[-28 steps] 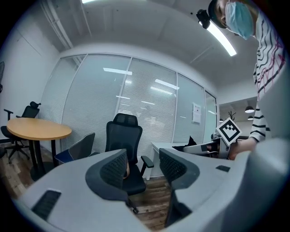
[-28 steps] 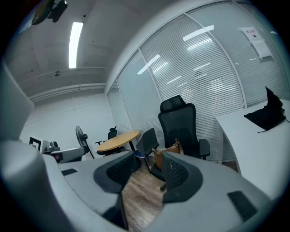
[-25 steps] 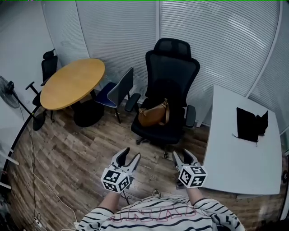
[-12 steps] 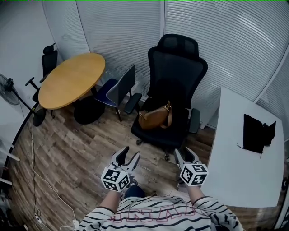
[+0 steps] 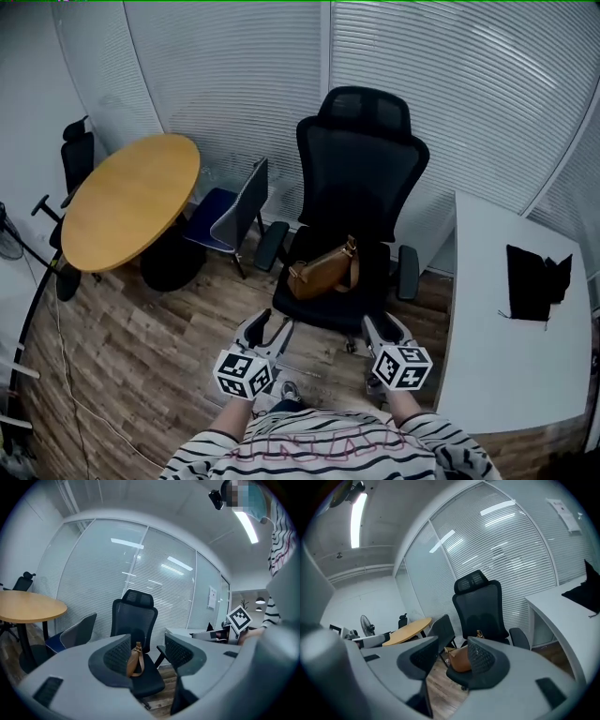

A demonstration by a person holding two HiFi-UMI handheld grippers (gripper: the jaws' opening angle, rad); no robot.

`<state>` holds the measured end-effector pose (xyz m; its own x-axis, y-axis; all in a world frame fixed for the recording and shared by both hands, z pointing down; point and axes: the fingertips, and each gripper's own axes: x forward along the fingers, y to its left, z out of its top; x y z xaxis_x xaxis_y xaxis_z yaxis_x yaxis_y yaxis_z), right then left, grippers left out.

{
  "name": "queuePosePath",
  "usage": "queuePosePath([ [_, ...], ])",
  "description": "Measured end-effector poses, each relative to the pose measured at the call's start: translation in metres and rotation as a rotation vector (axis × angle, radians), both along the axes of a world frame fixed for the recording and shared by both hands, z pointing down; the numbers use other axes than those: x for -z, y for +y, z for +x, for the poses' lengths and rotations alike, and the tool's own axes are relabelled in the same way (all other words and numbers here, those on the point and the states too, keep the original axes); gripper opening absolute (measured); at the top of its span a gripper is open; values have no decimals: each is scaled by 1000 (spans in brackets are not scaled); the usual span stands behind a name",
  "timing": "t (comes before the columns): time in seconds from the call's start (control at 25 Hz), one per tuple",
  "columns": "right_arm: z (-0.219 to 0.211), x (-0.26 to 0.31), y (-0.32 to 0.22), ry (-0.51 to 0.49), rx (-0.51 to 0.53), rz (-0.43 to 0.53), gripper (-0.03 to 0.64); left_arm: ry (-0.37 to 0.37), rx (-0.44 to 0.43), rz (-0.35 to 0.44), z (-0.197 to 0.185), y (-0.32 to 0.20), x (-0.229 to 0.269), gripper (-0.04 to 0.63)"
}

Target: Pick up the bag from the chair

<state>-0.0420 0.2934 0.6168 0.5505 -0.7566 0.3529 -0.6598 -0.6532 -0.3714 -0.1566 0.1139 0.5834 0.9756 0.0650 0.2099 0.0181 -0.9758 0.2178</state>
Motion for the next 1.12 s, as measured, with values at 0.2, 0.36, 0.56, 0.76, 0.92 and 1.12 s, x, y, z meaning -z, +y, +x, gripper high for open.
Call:
queuePosePath([
  [0.2,20,7,-36,12,-80,13,186,-9,-94,3,31,-37,1,202],
  [0.36,29,4,-53,21,-140,16,186,-16,-148,-3,47,-60,-7,202],
  [0.56,40,-7,-67,22,-192,-19,186,-40,-203,-30,66,-80,-27,206],
  [0.76,58,-19,-72,15,-202,-58,186,-79,-202,-72,83,-92,-48,212],
  [0.92,83,-31,-75,1,-194,-66,186,-101,-178,-86,98,-99,-60,213],
  [1.12,121,-52,-85,-24,-146,-97,186,-144,-119,-112,121,-110,-78,218],
])
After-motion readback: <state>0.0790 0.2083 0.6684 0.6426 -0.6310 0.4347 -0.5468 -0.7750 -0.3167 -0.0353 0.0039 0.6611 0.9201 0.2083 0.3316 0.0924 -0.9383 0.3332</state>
